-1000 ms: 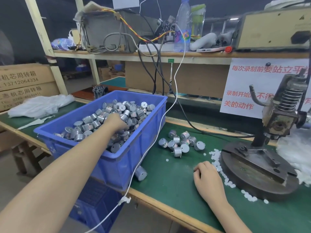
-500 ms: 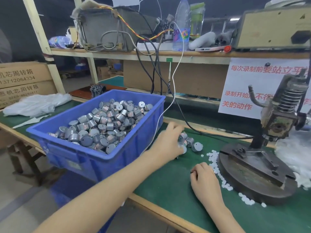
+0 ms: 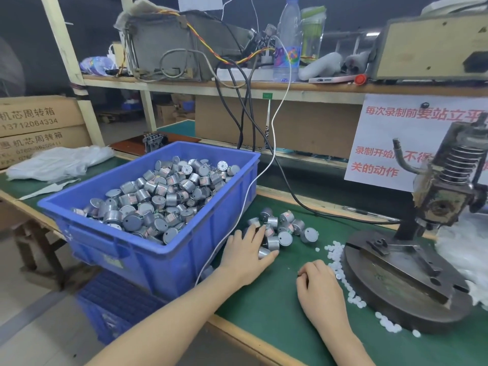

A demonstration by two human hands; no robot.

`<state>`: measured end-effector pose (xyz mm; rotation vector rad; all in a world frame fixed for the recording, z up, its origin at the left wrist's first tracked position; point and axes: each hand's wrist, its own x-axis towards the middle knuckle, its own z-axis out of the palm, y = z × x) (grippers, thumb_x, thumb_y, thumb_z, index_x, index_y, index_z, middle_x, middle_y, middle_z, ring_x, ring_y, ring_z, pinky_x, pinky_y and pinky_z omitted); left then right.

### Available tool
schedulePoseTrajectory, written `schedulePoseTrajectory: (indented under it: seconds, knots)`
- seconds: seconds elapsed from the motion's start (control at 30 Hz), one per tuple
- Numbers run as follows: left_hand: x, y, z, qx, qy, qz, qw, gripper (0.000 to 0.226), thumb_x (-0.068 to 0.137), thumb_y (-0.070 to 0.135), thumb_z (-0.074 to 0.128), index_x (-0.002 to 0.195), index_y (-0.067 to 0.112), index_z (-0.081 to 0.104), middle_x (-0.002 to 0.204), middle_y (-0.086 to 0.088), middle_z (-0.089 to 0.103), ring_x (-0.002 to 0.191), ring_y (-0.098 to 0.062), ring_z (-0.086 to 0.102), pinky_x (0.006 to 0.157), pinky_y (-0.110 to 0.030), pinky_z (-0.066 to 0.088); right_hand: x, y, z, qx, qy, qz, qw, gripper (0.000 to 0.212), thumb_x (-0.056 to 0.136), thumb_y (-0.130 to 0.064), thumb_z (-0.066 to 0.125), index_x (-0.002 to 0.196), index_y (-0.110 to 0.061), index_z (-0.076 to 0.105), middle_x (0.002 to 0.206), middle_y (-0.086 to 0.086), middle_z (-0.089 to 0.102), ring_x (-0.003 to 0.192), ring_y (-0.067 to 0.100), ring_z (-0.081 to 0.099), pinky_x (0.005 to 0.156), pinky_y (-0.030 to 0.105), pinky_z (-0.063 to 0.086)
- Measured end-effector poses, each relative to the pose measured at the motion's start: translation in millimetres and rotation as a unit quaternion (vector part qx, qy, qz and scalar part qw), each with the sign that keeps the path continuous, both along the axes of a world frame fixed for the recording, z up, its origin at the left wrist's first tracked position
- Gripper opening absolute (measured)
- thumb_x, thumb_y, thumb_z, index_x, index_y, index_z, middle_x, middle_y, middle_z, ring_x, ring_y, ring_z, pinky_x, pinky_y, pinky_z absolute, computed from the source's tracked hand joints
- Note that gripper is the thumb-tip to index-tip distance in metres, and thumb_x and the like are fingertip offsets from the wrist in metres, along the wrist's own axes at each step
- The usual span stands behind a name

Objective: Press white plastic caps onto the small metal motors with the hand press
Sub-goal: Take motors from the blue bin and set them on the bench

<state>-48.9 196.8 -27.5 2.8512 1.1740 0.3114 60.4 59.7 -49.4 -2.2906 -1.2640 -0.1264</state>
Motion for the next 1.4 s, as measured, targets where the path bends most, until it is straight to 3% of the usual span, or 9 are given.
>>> schedulePoseTrajectory:
  seconds: [0.2,0.3,0.43,0.53,0.63,0.77,1.03,1.2,1.4]
  knots:
    - [-2,-4,11,-0.097,0.026,0.004,0.995,0.081,0.087,0.068,0.030,0.148,0.026,-0.001,0.156,0.001,0.003,0.140,-0.030,0.010,0.114,-0.041,0.009,-1,-1,1,0.002,0.006,0.001,1.000,0.018,0.092,-0.018,0.041,0.096,-0.014,0.058,0.100,-0.002,0.052,0.097,0.017,0.045,0.078,0.027,0.037]
    - [-15,-10,30,-0.099,0.052,0.005,0.994,0.077,0.090,0.063,0.031,0.149,0.024,0.001,0.156,-0.004,-0.003,0.142,-0.029,0.005,0.115,-0.042,0.010,-1,-1,1,0.001,0.005,0.000,1.000,0.017,0.092,-0.017,0.041,0.096,-0.014,0.058,0.101,-0.002,0.052,0.098,0.017,0.045,0.079,0.027,0.037]
    - [-36,-24,61,-0.082,0.119,-0.002,0.990,0.057,0.094,0.044,0.041,0.140,0.014,0.024,0.140,-0.011,0.022,0.125,-0.031,0.028,0.093,-0.040,0.036,-1,-1,1,0.007,0.006,0.000,1.000,0.017,0.092,-0.017,0.042,0.095,-0.014,0.058,0.099,-0.002,0.052,0.097,0.017,0.045,0.078,0.027,0.037]
    - [-52,-27,73,-0.064,0.294,0.014,0.954,0.036,0.094,0.019,0.046,0.127,0.006,0.041,0.129,-0.014,0.035,0.116,-0.030,0.037,0.076,-0.037,0.038,-2,-2,1,0.008,0.006,0.002,1.000,0.017,0.092,-0.017,0.042,0.095,-0.014,0.058,0.099,-0.002,0.052,0.095,0.016,0.044,0.078,0.026,0.037]
    - [-61,-29,67,-0.028,0.392,0.008,0.920,0.031,0.095,0.009,0.042,0.126,0.004,0.046,0.130,-0.015,0.042,0.119,-0.029,0.037,0.087,-0.035,0.039,-2,-4,1,0.005,0.004,0.003,1.000,0.017,0.093,-0.017,0.041,0.095,-0.015,0.058,0.099,-0.003,0.052,0.094,0.015,0.043,0.077,0.025,0.036]
    - [-56,-31,59,0.022,0.429,-0.005,0.903,0.033,0.093,0.006,0.042,0.125,0.005,0.048,0.131,-0.015,0.045,0.121,-0.030,0.038,0.092,-0.033,0.035,-3,-5,2,0.005,0.005,0.009,1.000,0.017,0.093,-0.016,0.041,0.095,-0.014,0.058,0.099,-0.003,0.051,0.095,0.015,0.042,0.078,0.025,0.035]
    - [-61,-25,50,-0.014,0.286,0.010,0.958,0.031,0.092,0.006,0.047,0.123,0.006,0.042,0.124,-0.012,0.040,0.111,-0.029,0.046,0.075,-0.032,0.036,-5,-5,2,0.006,-0.015,0.020,1.000,0.018,0.093,-0.018,0.040,0.097,-0.014,0.058,0.100,-0.001,0.053,0.094,0.017,0.045,0.081,0.026,0.037]
    - [-56,-23,50,-0.094,0.145,0.020,0.985,0.016,0.090,0.002,0.047,0.095,0.014,0.037,0.113,-0.013,0.052,0.100,-0.029,0.054,0.071,-0.034,0.041,-5,-5,3,0.006,-0.019,0.026,0.999,0.018,0.093,-0.017,0.040,0.096,-0.014,0.058,0.099,-0.002,0.053,0.093,0.017,0.045,0.081,0.026,0.036]
    - [-42,-7,42,-0.015,0.024,0.041,0.999,0.026,0.084,-0.010,0.046,0.099,0.011,0.044,0.110,-0.009,0.049,0.098,-0.025,0.049,0.066,-0.029,0.034,-5,-4,3,-0.004,-0.022,0.018,1.000,0.018,0.093,-0.019,0.039,0.096,-0.016,0.056,0.099,-0.003,0.051,0.093,0.015,0.044,0.080,0.024,0.035]
